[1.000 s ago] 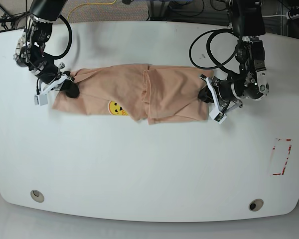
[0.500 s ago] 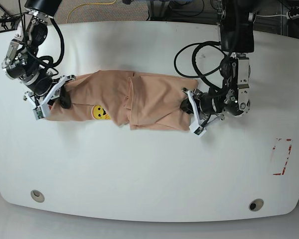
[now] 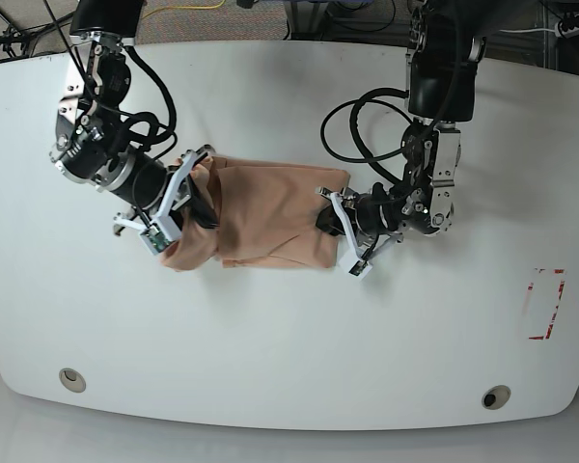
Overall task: Fold the T-shirt properly
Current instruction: 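Push both held ends toward each other, folding the strip into a bundle, then open the left gripper and move it aside while the right gripper holds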
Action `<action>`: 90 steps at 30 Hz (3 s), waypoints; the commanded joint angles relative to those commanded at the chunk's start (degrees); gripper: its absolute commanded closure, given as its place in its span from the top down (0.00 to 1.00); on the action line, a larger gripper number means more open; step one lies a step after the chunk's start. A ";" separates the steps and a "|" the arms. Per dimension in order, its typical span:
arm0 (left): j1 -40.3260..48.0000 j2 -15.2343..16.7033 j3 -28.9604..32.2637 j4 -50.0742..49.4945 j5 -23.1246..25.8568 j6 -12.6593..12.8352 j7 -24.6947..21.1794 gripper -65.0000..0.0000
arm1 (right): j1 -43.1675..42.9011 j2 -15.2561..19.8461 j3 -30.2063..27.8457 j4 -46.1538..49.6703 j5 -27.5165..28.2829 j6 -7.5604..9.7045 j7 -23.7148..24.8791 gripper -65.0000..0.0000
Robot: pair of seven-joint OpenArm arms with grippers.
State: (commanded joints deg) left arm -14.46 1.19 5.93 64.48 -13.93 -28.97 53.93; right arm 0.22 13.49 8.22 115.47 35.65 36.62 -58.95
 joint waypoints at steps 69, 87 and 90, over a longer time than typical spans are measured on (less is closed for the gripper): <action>-2.55 -10.81 -27.08 15.91 -35.16 -4.22 6.51 0.49 | 7.74 -3.43 -14.77 -7.56 -9.41 -0.09 5.89 0.66; 12.84 -25.23 -34.37 14.68 -40.88 -4.40 6.42 0.49 | 21.36 -11.43 -23.56 -32.00 -25.67 0.35 11.52 0.66; 14.86 -25.67 -34.46 14.68 -42.11 -4.40 6.42 0.49 | 22.42 -11.69 -23.82 -36.31 -25.85 0.35 13.10 0.66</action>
State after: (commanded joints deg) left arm 0.40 -24.48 -28.53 79.16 -56.04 -33.36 60.35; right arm 22.64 1.80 -15.60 79.16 9.80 36.97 -45.85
